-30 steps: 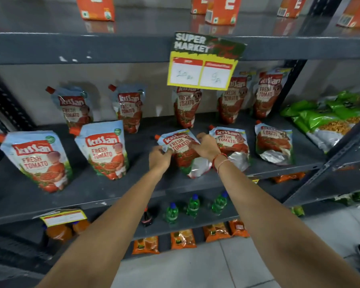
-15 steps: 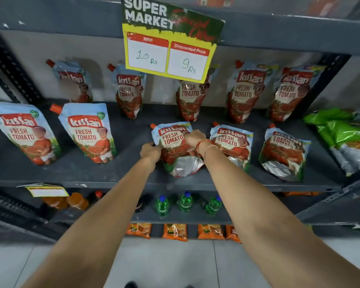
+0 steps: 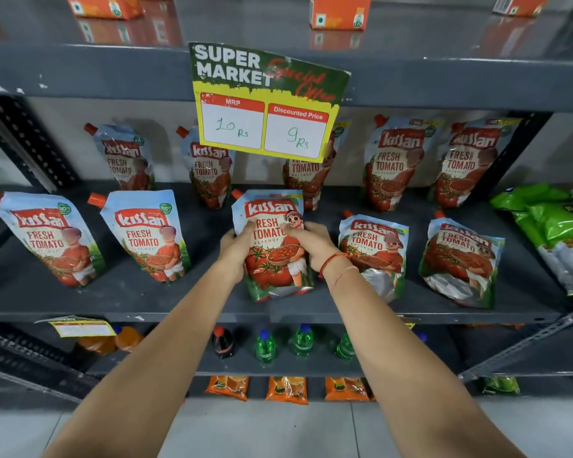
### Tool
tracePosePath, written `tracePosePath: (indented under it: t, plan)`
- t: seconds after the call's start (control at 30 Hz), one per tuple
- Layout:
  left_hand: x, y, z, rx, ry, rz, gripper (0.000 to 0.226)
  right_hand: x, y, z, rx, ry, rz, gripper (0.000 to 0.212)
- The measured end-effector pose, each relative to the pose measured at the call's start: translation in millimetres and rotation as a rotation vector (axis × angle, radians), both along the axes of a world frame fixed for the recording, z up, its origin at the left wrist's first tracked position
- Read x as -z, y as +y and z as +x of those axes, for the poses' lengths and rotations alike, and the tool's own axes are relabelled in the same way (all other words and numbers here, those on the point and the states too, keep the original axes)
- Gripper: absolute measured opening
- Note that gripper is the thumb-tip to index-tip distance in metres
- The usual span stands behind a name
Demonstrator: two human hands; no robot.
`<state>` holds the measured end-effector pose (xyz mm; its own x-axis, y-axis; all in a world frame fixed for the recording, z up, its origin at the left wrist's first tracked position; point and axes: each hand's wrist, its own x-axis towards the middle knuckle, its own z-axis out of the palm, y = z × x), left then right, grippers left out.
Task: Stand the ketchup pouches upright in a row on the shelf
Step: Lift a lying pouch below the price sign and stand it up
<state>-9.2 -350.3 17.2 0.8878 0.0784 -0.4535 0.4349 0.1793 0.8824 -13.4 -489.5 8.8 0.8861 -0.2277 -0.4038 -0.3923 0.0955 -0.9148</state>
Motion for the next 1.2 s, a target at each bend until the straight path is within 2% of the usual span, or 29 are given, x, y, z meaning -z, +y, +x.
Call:
tracePosePath:
  t: [0.13,0.23,0.4,0.53,0.67,0.8,0.9,0.97,1.03,1.13,1.2]
  plan:
    - [-18,1,-1,-0.009,-0.177,0.035,0.028,-19,2,-2,0.002,-0.121,0.119,0.039]
    - [-34,3,3,-0.017,-0.329,0.021,0.025,-30,4,-5,0.006,-0.229,0.158,0.030]
    - [-50,6,1,-0.002,-0.596,0.079,0.026,-59,-4,-4,0.138,-0.430,0.136,0.020]
    - [-53,11,-1,-0.024,-0.659,0.062,0.027,-73,-6,-8,0.119,-0.526,0.048,0.022]
    - [-45,15,-9,-0.019,-0.671,0.054,0.022,-73,-4,-14,0.114,-0.513,0.056,0.013]
    - [-42,15,-14,-0.055,-0.658,0.063,0.023,-74,-7,-18,0.067,-0.528,0.052,0.014]
    - [-34,9,-22,-0.179,-0.696,0.255,0.037,-74,-18,-24,0.091,-0.562,0.012,0.015]
    - [-28,-2,-40,-0.316,-0.792,0.472,0.041,-69,-34,-29,0.134,-0.566,0.002,0.012]
    - [-21,-20,-58,-0.367,-0.915,0.639,0.043,-62,-54,-34,0.212,-0.548,-0.046,0.015]
    - [-11,-52,-75,-0.135,-1.102,0.729,0.039,-51,-90,-46,0.325,-0.460,-0.210,0.025]
    - [-6,-74,-73,0.085,-1.149,0.741,0.033,-38,-115,-51,0.323,-0.288,-0.399,0.036]
